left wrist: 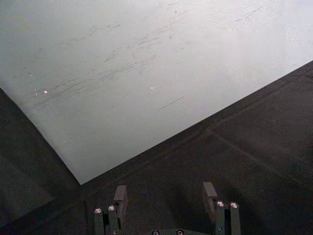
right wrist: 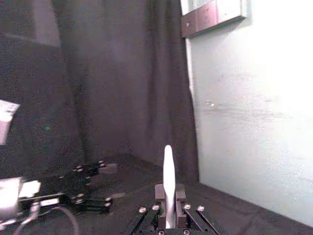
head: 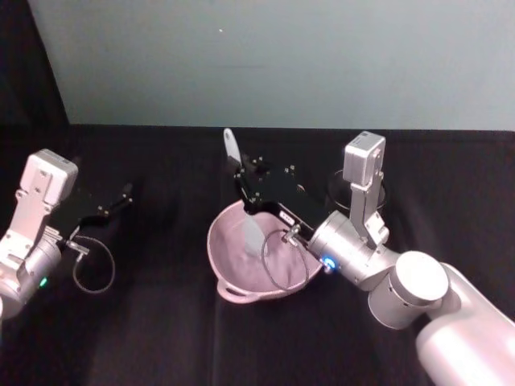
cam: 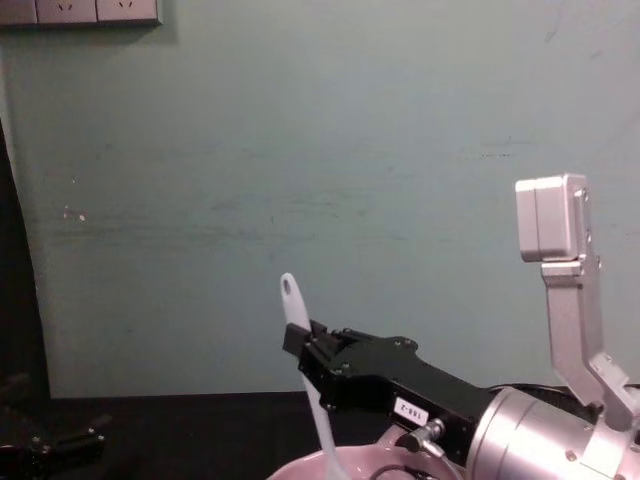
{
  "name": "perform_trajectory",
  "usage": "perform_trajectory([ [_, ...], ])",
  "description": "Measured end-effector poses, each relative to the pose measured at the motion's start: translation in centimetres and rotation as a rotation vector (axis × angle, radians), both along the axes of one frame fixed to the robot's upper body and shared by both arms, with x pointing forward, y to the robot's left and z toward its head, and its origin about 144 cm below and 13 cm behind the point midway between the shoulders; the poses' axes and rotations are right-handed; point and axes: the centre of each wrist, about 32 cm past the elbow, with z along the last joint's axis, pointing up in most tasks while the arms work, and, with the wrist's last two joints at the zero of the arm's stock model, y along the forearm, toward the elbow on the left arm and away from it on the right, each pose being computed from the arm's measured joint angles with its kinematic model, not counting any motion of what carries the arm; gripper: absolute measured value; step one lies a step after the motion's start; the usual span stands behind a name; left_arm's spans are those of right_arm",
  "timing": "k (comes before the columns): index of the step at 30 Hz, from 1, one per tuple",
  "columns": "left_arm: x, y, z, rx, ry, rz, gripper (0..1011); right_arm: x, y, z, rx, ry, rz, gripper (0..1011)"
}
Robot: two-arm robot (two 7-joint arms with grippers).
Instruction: Use the one hand to pick up the spoon and stir the clear water in the bowl.
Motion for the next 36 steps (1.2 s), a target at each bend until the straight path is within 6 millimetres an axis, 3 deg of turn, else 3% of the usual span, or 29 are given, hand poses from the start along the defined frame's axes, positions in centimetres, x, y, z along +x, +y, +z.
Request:
perform_trajectory([
  [12,0.0,0.0,0.0,0.0,0.0,0.0,1011,0.6,-1.9,0.2,-0.027,-0.056,-0.1,118],
  [24,0.0,0.0,0.0,0.0,0.0,0.0,1011,-1.3,-5.3,1.7,-0.062,-0.022,-0.096,118],
  [30,0.0,0.0,0.0,0.0,0.0,0.0,1011,-2.1,-7.1,3.1,-0.104,0.011,-0.067,118],
  [36,0.0,0.0,0.0,0.0,0.0,0.0,1011,-2.6,-9.0,5.6,-0.156,0.051,-0.038,118],
])
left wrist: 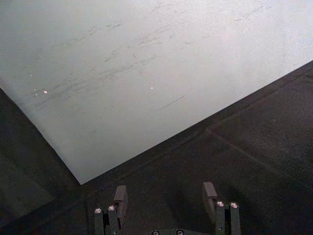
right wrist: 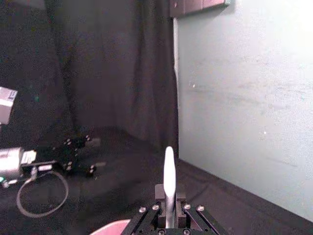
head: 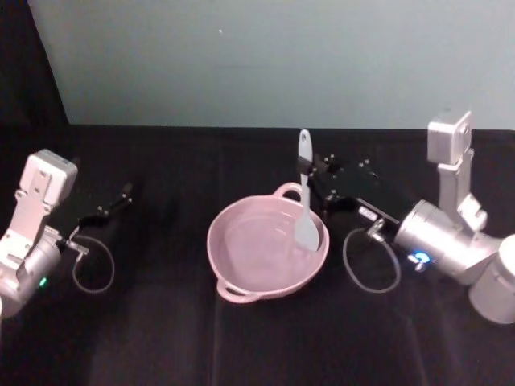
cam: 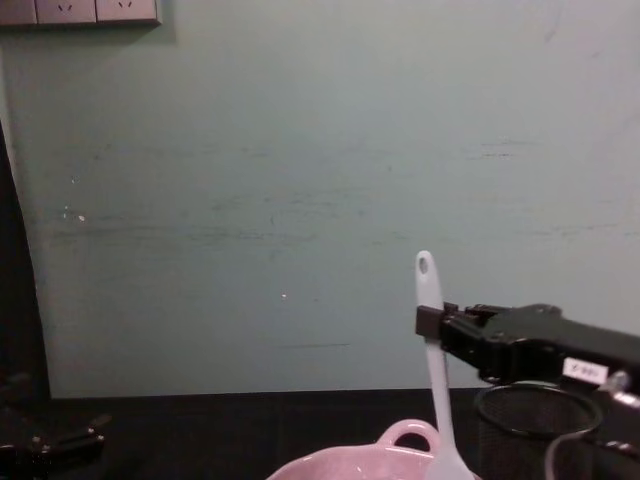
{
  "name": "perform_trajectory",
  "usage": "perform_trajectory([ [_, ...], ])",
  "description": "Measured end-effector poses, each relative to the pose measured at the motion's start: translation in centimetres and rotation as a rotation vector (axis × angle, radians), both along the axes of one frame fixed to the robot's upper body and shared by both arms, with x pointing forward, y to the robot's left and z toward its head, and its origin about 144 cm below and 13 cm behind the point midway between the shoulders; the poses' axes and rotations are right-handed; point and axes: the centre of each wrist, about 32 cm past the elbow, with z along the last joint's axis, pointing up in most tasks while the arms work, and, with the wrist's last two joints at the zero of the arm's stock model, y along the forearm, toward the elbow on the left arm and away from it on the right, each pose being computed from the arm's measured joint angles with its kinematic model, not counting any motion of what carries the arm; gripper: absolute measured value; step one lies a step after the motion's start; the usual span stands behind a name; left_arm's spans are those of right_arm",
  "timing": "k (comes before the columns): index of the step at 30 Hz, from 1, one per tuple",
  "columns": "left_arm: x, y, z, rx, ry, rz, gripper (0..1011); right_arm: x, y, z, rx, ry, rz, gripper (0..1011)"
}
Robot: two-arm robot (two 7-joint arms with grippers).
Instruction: Use the one hand to pick up the spoon and stir the clear water in the bowl.
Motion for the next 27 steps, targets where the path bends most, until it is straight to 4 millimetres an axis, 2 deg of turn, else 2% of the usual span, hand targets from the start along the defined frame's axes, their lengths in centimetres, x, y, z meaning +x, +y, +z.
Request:
perform_trajectory([
  [8,0.0,0.0,0.0,0.0,0.0,0.0,1011,-0.4,-2.0,3.0,-0.106,0.085,0.069,118],
  [12,0.0,0.0,0.0,0.0,0.0,0.0,1011,-0.4,-2.1,3.5,-0.109,0.099,0.103,118],
  [19,0.0,0.0,0.0,0.0,0.0,0.0,1011,-0.3,-1.2,2.9,-0.046,0.063,0.128,118],
  [27,0.0,0.0,0.0,0.0,0.0,0.0,1011,0.4,0.6,0.9,-0.007,-0.037,0.1,118],
])
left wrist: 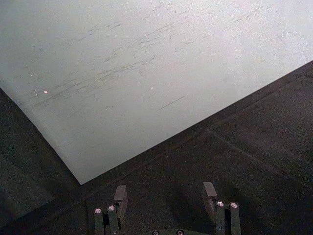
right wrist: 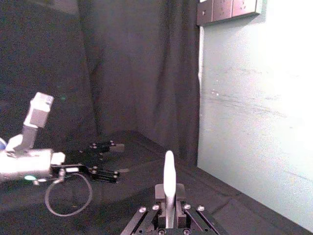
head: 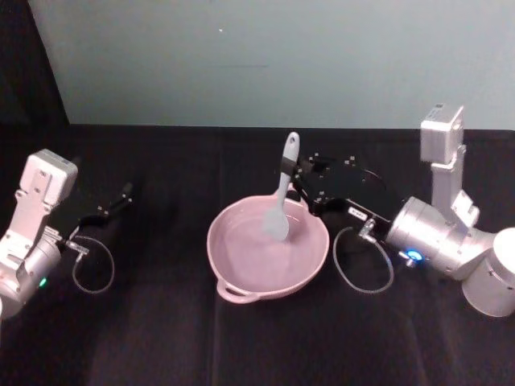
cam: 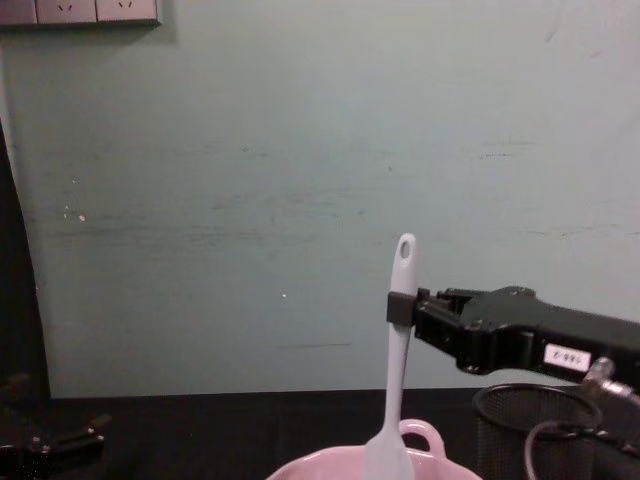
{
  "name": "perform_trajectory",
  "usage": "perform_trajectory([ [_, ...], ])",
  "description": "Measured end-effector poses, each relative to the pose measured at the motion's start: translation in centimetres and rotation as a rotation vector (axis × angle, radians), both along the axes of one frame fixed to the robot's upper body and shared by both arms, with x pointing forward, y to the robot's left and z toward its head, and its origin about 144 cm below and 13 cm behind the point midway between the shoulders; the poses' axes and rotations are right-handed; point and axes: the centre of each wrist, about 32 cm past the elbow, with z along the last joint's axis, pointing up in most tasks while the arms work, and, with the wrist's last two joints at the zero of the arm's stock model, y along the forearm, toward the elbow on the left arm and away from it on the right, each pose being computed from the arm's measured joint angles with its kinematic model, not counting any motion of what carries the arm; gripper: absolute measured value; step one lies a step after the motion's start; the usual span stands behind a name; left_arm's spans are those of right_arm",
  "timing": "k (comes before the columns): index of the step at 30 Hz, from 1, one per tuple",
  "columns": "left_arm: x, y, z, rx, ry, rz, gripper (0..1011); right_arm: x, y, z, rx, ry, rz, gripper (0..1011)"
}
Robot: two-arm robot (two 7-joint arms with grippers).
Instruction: Use the one hand to pick up the spoon and stir the clear water in the bowl.
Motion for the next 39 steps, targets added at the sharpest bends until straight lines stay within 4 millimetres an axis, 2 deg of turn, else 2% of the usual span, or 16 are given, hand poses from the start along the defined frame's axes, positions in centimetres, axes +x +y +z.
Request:
perform_trajectory([
  [6,0.0,0.0,0.0,0.0,0.0,0.0,1011,0.2,0.2,-1.0,-0.033,-0.026,-0.024,118],
  [14,0.0,0.0,0.0,0.0,0.0,0.0,1011,-0.7,0.2,-1.1,-0.027,-0.008,0.014,118],
  [21,0.0,0.0,0.0,0.0,0.0,0.0,1011,-1.1,1.6,-1.4,-0.003,0.023,0.059,118],
  [31,0.0,0.0,0.0,0.0,0.0,0.0,1011,0.8,4.3,-2.7,0.013,-0.045,-0.011,118],
  [39,0.0,0.0,0.0,0.0,0.0,0.0,1011,1.8,4.1,-3.1,-0.043,-0.108,-0.108,118],
])
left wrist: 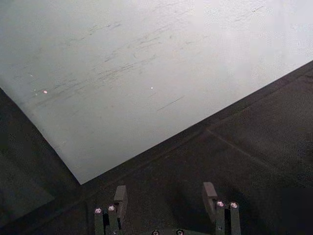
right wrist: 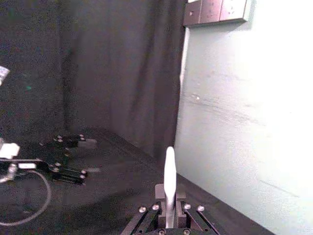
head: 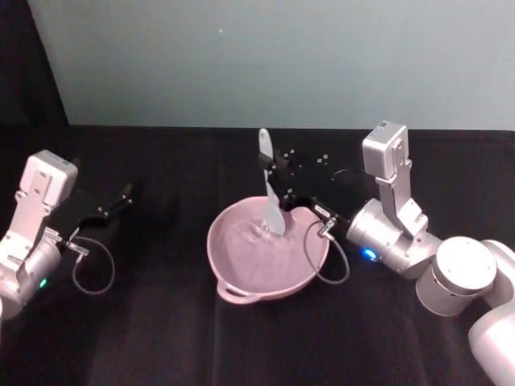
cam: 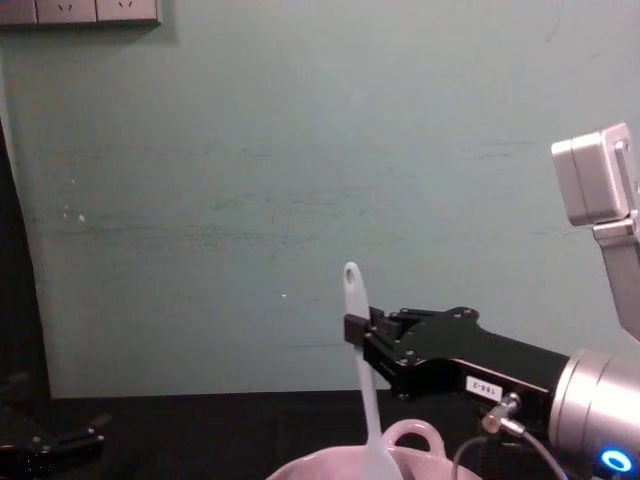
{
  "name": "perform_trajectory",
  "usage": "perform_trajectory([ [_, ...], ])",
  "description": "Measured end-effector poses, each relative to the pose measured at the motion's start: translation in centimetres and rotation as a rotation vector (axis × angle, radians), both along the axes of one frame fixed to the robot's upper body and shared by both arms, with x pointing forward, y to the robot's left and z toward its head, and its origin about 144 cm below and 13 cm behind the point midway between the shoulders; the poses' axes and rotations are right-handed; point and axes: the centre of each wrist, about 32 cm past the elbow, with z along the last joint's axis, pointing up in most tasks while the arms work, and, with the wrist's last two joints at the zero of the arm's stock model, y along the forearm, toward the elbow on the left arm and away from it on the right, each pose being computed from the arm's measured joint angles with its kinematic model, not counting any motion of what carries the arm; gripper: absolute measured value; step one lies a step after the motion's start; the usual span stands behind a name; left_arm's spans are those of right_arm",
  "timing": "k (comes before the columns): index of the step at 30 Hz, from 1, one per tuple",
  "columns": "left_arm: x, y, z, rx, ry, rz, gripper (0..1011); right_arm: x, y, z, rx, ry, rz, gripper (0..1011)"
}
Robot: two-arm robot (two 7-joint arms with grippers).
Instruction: Use the one hand to pick up the spoon and stir the clear water in the bowl.
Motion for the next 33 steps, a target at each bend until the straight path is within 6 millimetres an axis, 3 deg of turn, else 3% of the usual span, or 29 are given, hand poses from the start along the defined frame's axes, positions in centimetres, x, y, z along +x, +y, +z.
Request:
perform_trajectory([
  [15,0.0,0.0,0.0,0.0,0.0,0.0,1011,-2.7,-2.4,1.3,0.007,0.076,0.03,118],
  [21,0.0,0.0,0.0,0.0,0.0,0.0,1011,-2.6,-2.9,2.2,0.065,0.142,0.031,119],
  [33,0.0,0.0,0.0,0.0,0.0,0.0,1011,-1.8,-6.5,7.4,0.248,0.207,-0.004,118],
])
